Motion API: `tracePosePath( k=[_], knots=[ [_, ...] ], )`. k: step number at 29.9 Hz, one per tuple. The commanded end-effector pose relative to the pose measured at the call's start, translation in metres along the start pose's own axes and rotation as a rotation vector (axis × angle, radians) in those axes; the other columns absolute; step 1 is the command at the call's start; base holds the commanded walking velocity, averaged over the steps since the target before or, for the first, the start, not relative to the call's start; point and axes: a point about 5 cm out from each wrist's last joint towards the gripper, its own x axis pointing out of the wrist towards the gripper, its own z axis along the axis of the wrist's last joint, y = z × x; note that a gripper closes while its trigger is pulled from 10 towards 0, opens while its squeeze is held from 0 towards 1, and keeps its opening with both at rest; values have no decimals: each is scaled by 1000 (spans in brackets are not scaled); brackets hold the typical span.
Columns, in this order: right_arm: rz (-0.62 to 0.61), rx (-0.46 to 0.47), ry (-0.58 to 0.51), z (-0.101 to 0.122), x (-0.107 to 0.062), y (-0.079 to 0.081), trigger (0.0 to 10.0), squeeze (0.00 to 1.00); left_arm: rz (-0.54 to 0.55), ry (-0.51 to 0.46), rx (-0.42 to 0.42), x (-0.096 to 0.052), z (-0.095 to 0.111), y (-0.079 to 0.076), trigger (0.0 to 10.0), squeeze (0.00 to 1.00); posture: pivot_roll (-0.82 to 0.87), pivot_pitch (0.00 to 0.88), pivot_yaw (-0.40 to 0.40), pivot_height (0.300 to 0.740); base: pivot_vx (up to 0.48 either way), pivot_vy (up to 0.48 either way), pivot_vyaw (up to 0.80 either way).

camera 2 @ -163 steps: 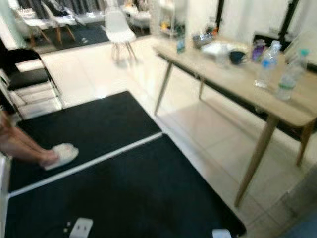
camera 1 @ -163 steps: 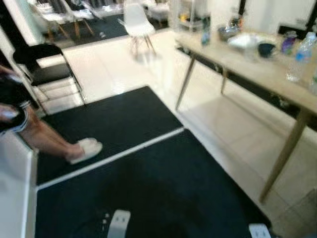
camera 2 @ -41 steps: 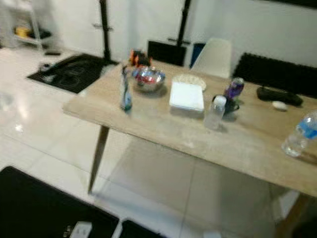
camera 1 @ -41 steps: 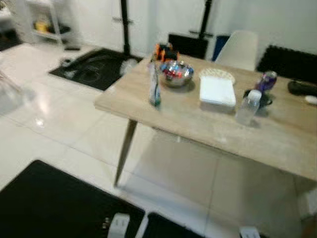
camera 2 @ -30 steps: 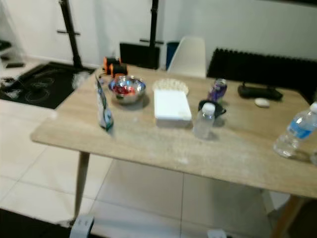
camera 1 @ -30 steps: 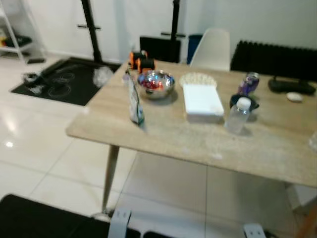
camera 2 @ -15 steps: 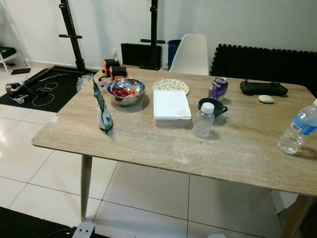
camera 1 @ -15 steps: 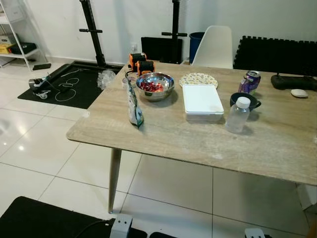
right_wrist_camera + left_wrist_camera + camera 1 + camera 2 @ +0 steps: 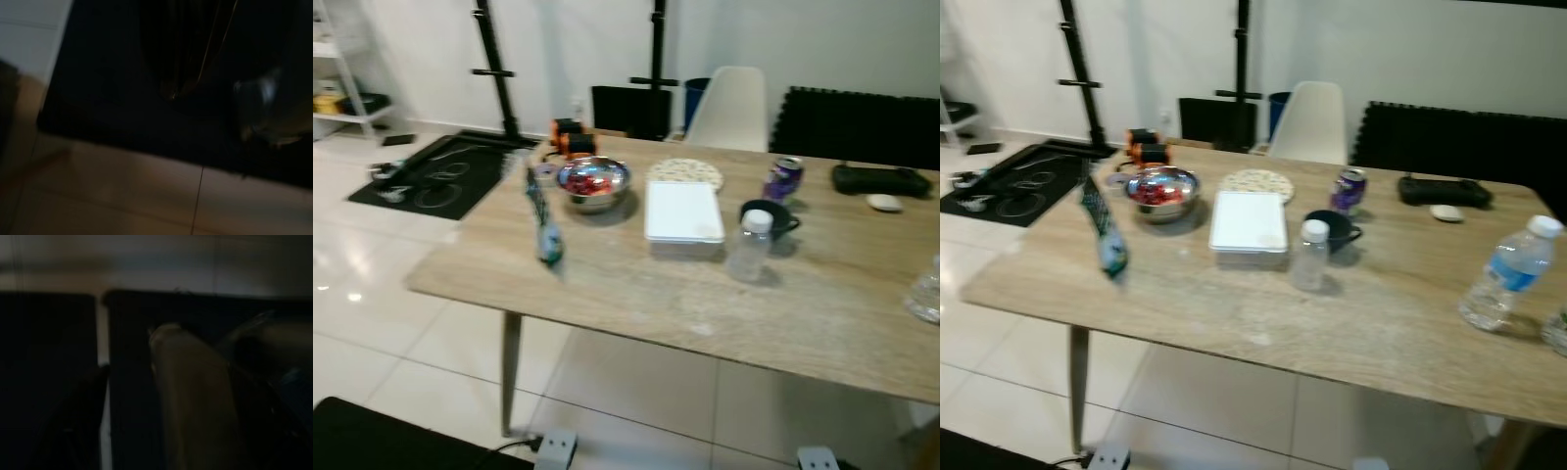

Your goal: Restocking fridge

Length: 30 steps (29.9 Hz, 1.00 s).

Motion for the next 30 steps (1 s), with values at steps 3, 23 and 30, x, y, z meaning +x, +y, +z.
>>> tracePosePath(
  k=[3, 23, 30],
  knots=[
    [-10, 7, 10, -4, -1, -3, 10000, 0, 4, 12, -4, 0, -4, -2, 10000, 0, -61, 0, -6, 740, 160, -237, -525],
    [-32, 16, 20, -8, -2, -8, 10000, 0, 39, 23, -3, 0, -5, -2, 10000, 0, -63, 0, -6, 740, 0, 0, 0],
    [-37, 17, 22, -8, -2, -9, 10000, 0, 56, 41, -2, 0, -8, -1, 10000, 0, -63, 0, -7, 740, 0, 0, 0]
  ],
)
